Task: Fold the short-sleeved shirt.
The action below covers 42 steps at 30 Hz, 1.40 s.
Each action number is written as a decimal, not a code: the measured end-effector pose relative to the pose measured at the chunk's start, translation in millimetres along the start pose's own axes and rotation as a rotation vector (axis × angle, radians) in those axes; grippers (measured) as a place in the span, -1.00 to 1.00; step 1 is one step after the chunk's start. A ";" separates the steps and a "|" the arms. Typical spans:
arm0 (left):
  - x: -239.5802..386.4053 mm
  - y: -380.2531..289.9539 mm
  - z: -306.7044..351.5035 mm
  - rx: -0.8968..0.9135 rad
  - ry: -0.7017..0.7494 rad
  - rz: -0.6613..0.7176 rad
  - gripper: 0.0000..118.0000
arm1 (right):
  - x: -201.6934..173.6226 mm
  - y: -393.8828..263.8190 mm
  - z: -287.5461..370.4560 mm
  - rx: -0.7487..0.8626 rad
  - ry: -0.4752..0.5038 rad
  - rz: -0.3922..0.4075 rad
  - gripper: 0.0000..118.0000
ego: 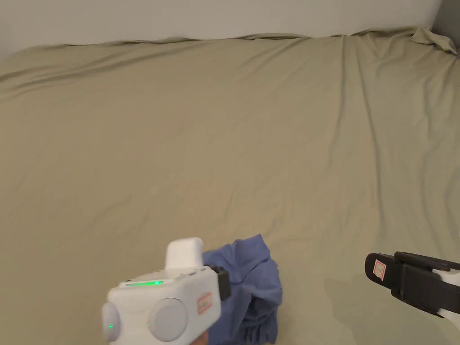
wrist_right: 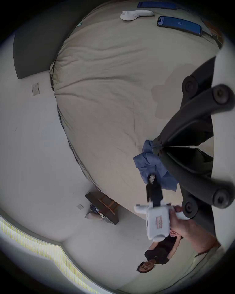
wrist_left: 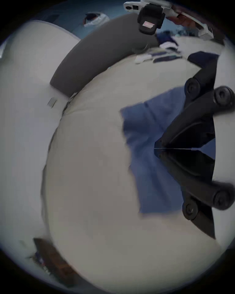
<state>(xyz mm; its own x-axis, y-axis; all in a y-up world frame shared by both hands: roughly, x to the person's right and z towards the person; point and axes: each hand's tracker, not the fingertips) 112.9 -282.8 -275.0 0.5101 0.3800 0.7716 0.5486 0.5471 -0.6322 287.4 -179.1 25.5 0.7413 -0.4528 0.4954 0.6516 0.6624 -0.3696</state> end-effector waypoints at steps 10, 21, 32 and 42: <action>103.3 -18.2 -80.5 -0.149 -0.025 -0.236 -0.99 | -5.6 3.6 10.1 0.013 0.020 0.015 -0.94; -74.4 1.3 70.0 0.087 -0.072 0.118 -1.00 | 2.5 20.3 -84.2 -0.095 0.324 -0.071 -0.94; -135.7 -14.2 68.5 0.069 -0.160 0.294 -0.99 | 50.7 -13.4 -232.5 -0.463 0.241 -0.324 -0.94; -74.9 0.3 3.9 -0.036 -0.176 0.062 1.00 | 57.8 -15.5 -231.4 -0.468 0.257 -0.273 -0.95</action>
<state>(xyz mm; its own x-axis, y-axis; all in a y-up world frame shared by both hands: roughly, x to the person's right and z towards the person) 72.3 -308.2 -332.7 0.4214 0.5383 0.7298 0.5446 0.4932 -0.6783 357.4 -353.6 -122.1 0.5141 -0.7381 0.4370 0.7824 0.1949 -0.5914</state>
